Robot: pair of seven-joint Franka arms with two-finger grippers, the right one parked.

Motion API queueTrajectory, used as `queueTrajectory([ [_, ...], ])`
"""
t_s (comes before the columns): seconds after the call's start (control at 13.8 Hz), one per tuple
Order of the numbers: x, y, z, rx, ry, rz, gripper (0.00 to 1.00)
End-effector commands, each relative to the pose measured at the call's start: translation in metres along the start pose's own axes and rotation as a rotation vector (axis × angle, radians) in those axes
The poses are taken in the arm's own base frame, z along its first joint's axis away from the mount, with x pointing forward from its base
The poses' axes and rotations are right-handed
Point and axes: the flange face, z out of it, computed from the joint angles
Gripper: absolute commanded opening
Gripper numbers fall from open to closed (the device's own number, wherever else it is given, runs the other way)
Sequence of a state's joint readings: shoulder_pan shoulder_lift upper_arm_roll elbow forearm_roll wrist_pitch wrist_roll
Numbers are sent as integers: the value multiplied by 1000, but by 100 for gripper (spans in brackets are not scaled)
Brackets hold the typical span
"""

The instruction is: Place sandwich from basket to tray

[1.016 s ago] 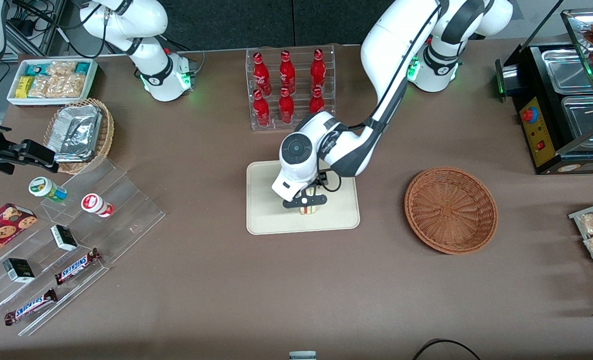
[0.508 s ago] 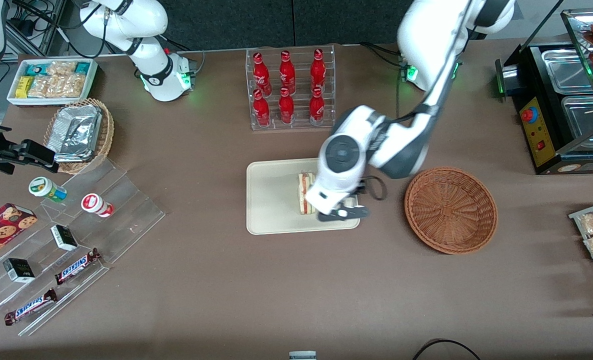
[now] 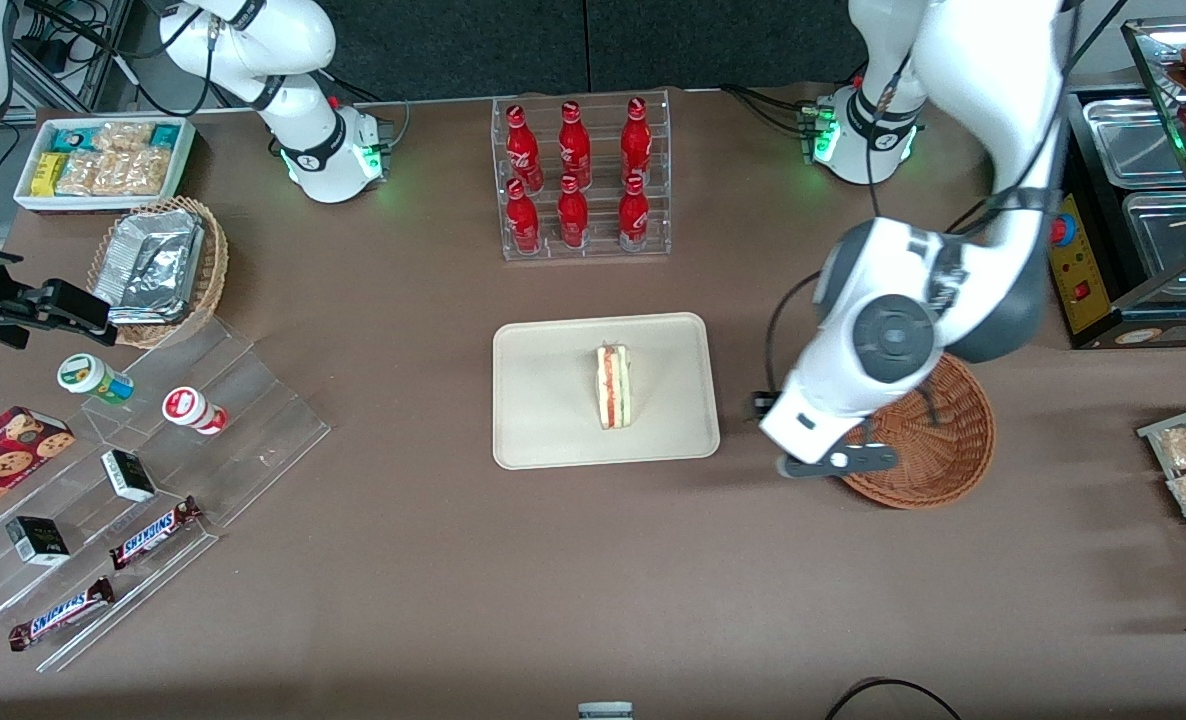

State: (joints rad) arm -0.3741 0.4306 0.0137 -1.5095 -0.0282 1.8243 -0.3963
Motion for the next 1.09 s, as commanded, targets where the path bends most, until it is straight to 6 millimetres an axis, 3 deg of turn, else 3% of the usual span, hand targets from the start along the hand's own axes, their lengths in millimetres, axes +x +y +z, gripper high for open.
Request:
queueTrajectory([
  [0.0, -10, -48, -19, -19, -1, 45, 100],
  [0.22, -15, -95, -37, -50, 3, 56, 100],
  [0.44, -29, -117, -61, -50, -9, 72, 100],
  [0.65, -43, -165, -88, -63, -29, 84, 100],
  [0.8, -58, -178, -110, -63, -38, 82, 100],
  [1.02, -82, -181, -141, -42, -38, 88, 100],
])
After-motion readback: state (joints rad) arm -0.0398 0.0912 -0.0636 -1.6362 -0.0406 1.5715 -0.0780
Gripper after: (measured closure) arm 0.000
